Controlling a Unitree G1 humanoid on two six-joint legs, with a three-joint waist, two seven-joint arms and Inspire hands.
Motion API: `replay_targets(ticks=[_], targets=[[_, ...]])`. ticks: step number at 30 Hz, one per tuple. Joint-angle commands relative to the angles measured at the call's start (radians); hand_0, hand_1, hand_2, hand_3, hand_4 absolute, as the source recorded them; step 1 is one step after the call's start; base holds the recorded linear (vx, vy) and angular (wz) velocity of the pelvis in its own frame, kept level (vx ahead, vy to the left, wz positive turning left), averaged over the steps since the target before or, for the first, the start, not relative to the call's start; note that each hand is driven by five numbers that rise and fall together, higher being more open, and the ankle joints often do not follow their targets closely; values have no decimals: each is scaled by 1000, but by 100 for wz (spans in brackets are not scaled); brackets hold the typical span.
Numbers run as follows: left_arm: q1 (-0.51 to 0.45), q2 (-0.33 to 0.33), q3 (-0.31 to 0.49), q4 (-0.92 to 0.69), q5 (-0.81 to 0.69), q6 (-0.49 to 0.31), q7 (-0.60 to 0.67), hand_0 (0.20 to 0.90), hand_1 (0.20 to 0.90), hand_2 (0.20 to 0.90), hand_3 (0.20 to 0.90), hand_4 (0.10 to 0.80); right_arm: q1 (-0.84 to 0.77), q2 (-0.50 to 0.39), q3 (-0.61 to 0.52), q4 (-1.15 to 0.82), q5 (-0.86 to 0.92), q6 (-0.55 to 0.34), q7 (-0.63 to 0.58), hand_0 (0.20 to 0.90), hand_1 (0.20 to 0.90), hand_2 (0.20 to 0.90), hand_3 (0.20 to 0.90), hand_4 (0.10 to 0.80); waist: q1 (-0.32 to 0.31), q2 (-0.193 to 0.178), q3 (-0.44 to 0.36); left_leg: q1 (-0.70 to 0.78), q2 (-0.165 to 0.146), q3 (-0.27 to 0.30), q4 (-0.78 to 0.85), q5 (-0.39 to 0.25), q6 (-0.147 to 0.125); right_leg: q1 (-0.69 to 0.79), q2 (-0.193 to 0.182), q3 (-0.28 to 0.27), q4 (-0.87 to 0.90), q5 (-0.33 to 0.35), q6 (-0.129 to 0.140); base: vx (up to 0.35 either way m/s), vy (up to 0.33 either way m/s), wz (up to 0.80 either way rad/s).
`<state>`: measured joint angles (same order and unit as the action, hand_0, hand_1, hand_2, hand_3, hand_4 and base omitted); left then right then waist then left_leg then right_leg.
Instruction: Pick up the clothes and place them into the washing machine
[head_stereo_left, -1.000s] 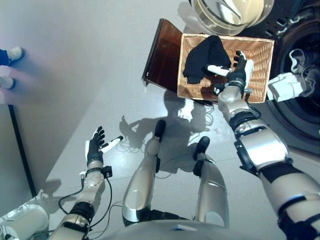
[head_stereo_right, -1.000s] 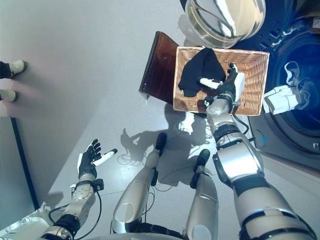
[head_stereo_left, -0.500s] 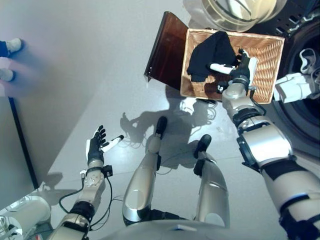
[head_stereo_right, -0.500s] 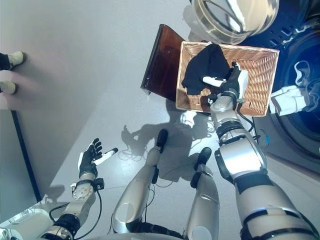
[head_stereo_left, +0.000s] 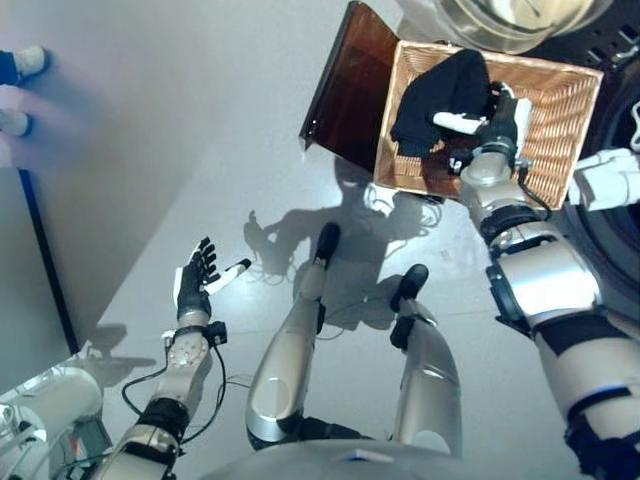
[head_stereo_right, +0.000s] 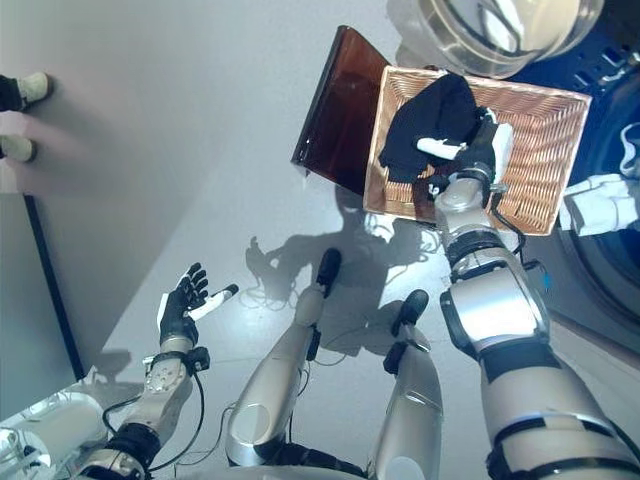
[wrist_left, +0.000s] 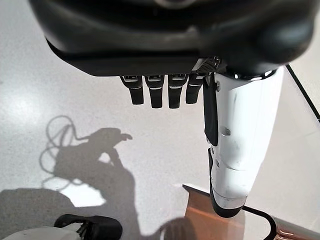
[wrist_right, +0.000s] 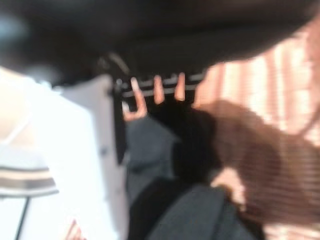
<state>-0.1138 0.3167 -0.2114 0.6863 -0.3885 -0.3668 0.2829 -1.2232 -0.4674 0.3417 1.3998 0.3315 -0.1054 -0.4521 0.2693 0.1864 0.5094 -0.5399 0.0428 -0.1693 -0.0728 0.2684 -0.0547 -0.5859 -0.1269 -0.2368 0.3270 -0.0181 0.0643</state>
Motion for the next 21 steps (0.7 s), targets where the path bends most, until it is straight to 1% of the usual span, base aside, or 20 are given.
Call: replay_targets(ticks=[1,6,13,17,21], targets=[[-23,99,-6,-55,-26,-43,19,900,900,900,900,800,-133,-48,48,-45,10,-36,25,900,900,900,900,800,52,3,11,-19,-68,57,-14,-24,-34,15,-30,53,-129,58,29,14,10,14],[-40,99,-11,-51,-28,-43,22,900,900,900,900,800,-152,-36,63,-48,9,-34,35,900,900,900,900,800,67,10,11,-40,-74,45,-14,-21,-34,-3,-39,45,-119,54,31,11,12,12],[-67,100,-20,-40,-32,-38,29,900,900,900,900,800,-173,16,73,-71,23,-43,43,900,900,900,900,800,84,9,11,-55,-79,29,-14,-17,-30,-11,-46,36,-112,47,31,17,4,9],[-79,100,-22,-27,-28,-35,37,900,900,900,900,800,-170,60,76,-100,50,-56,56,900,900,900,900,800,86,7,11,-50,-82,25,-14,-18,-29,-4,-50,33,-108,43,31,12,4,4],[-84,102,-26,-10,-31,-33,44,900,900,900,900,800,-183,110,95,-102,46,-55,66,900,900,900,900,800,83,-3,11,-43,-79,30,-14,-21,-29,2,-46,37,-114,42,27,19,19,-7]])
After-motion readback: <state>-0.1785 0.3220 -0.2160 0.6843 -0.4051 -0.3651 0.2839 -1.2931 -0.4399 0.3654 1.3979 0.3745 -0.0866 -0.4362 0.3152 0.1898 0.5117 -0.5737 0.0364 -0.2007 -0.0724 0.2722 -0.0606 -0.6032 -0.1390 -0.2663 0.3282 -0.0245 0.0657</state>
